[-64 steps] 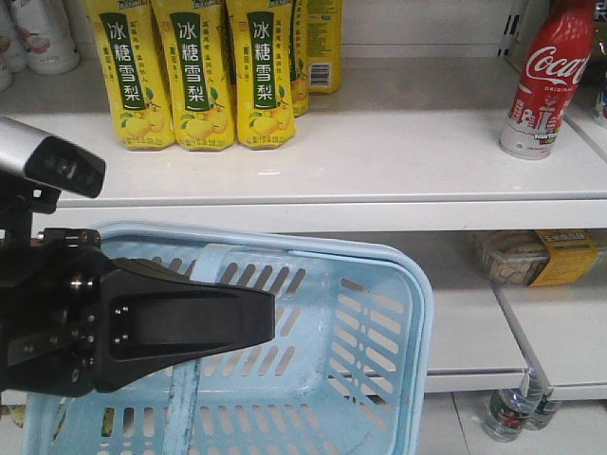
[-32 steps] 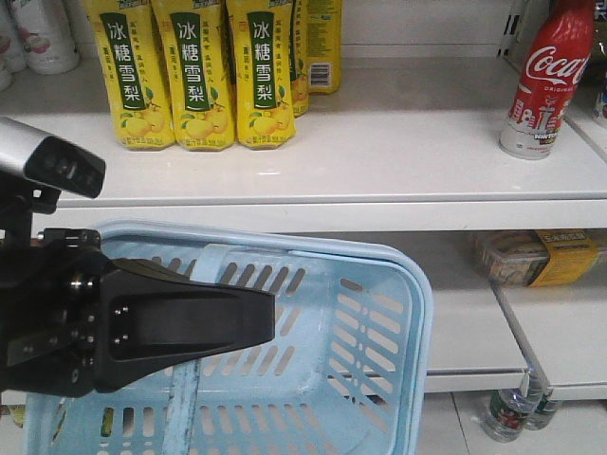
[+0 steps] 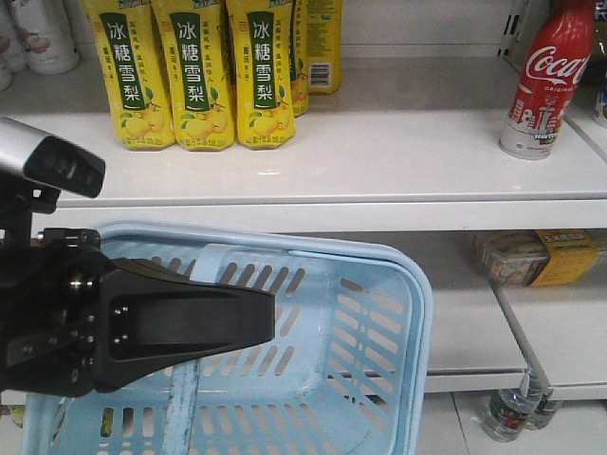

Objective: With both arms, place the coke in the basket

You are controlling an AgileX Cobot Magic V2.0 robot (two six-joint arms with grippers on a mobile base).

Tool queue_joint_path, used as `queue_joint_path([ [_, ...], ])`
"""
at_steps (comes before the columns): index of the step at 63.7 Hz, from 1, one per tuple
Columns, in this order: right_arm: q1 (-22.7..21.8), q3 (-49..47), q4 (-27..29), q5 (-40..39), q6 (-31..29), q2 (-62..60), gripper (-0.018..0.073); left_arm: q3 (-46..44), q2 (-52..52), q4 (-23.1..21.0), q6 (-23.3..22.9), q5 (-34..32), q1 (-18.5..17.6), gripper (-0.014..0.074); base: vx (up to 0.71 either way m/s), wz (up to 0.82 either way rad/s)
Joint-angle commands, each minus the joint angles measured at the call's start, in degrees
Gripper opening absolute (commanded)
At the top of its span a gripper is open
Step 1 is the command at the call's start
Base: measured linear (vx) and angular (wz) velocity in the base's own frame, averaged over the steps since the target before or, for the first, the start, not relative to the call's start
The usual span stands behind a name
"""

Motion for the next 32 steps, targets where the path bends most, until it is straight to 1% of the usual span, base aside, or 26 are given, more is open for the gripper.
queue_joint_path([
  [1,-0.1,-6.2,-2.8,-2.9,-0.3,5.8,0.058,-1.4,-1.3,-5.2,0.3,-1.5,-0.1,-0.0006,0.0,0.0],
  [10,-0.1,-11.3,-3.5,-2.1,-0.3,12.4,0.058,-1.4,-1.3,-5.2,0.3,-1.5,-0.1,-0.0006,0.0,0.0],
  [18,0.1,-13.5,-3.5,-0.9,-0.3,17.0,0.058,-1.4,-1.3,-5.2,0.3,-1.5,-0.1,-0.0006,0.0,0.0],
  [23,2.1,-13.9,-4.0,-1.1,-0.7,18.9,0.058,-1.4,-1.3,-5.2,0.3,-1.5,-0.1,-0.0006,0.0,0.0],
  [29,6.1,-13.9,-8.6,-2.7,-1.9,20.7,0.058,-1.4,-1.3,-5.2,0.3,-1.5,-0.1,-0.0006,0.0,0.0],
  [32,7.4,-14.1,-9.4,-3.0,-2.0,21.7,0.058,-1.4,-1.3,-5.2,0.3,-1.5,-0.1,-0.0006,0.0,0.0],
])
